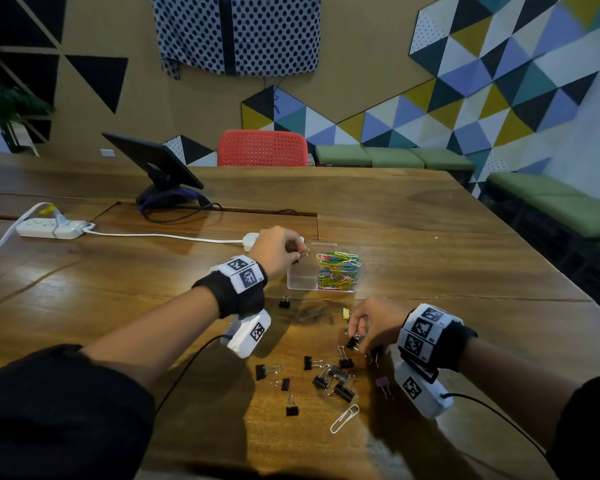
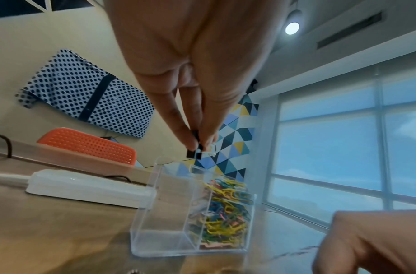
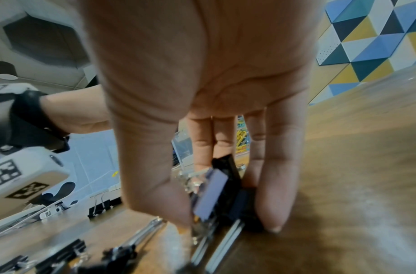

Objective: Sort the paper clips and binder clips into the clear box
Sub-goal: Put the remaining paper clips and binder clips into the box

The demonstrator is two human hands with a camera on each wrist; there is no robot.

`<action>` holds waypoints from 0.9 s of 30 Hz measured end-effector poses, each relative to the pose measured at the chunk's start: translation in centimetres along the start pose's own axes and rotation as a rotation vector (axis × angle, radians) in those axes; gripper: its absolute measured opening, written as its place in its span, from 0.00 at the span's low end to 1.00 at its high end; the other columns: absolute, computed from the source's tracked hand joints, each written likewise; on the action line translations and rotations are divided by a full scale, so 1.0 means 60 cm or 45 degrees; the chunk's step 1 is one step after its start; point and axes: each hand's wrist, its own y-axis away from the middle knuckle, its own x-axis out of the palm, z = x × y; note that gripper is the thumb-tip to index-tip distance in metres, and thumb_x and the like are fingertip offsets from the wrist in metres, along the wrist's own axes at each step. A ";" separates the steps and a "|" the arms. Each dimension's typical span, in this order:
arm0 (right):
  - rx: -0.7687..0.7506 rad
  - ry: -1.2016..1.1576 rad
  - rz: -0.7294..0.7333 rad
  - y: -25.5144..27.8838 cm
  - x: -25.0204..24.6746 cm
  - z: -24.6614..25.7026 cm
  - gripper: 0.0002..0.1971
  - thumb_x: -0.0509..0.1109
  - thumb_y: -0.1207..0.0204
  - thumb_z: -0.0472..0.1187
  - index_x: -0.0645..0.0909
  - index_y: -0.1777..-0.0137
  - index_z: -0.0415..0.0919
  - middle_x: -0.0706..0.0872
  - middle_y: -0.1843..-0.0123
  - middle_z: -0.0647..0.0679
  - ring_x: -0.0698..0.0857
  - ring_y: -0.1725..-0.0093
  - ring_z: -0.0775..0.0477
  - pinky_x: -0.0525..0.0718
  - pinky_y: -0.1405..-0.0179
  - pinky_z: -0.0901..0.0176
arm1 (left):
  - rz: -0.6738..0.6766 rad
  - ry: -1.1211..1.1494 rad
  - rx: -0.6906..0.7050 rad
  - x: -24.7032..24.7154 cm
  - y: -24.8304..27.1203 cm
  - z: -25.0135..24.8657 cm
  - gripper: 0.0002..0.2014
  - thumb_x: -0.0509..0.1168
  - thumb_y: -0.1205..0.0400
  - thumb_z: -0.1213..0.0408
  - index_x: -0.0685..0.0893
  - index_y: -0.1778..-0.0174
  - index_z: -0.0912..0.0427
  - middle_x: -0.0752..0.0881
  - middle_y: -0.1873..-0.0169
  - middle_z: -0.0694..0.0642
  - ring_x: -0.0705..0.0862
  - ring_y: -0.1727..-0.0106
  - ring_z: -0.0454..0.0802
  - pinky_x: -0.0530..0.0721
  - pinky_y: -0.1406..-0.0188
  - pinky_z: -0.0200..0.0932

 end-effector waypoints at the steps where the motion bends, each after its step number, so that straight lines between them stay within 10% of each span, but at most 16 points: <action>1: -0.001 0.001 0.007 -0.001 -0.001 0.000 0.12 0.78 0.36 0.31 0.82 0.57 0.45 0.84 0.62 0.46 0.85 0.60 0.48 0.86 0.65 0.58 | -0.035 -0.014 -0.002 0.001 -0.009 0.001 0.06 0.69 0.23 0.72 0.89 0.55 0.61 0.90 0.55 0.54 0.85 0.55 0.43 0.82 0.48 0.36; 14: -0.023 0.044 -0.016 0.009 -0.002 0.005 0.13 0.77 0.36 0.31 0.78 0.56 0.43 0.79 0.66 0.54 0.77 0.70 0.60 0.75 0.79 0.75 | 0.001 -0.189 -0.076 0.026 -0.041 0.020 0.08 0.66 0.21 0.72 0.89 0.52 0.61 0.88 0.47 0.58 0.84 0.44 0.54 0.78 0.46 0.41; 19: -0.035 -0.010 0.005 0.001 -0.002 -0.002 0.14 0.77 0.38 0.29 0.78 0.60 0.45 0.80 0.64 0.51 0.80 0.66 0.54 0.81 0.73 0.66 | -0.040 -0.175 -0.022 0.009 -0.027 0.039 0.14 0.60 0.24 0.78 0.88 0.53 0.60 0.89 0.51 0.56 0.85 0.51 0.51 0.82 0.47 0.43; 27: -0.081 -0.070 0.020 -0.003 -0.012 -0.014 0.13 0.78 0.36 0.29 0.82 0.61 0.47 0.83 0.65 0.49 0.85 0.63 0.51 0.86 0.62 0.56 | 0.530 -0.524 -0.229 -0.014 0.046 0.068 0.16 0.71 0.24 0.59 0.78 0.42 0.58 0.80 0.51 0.52 0.78 0.51 0.47 0.76 0.54 0.37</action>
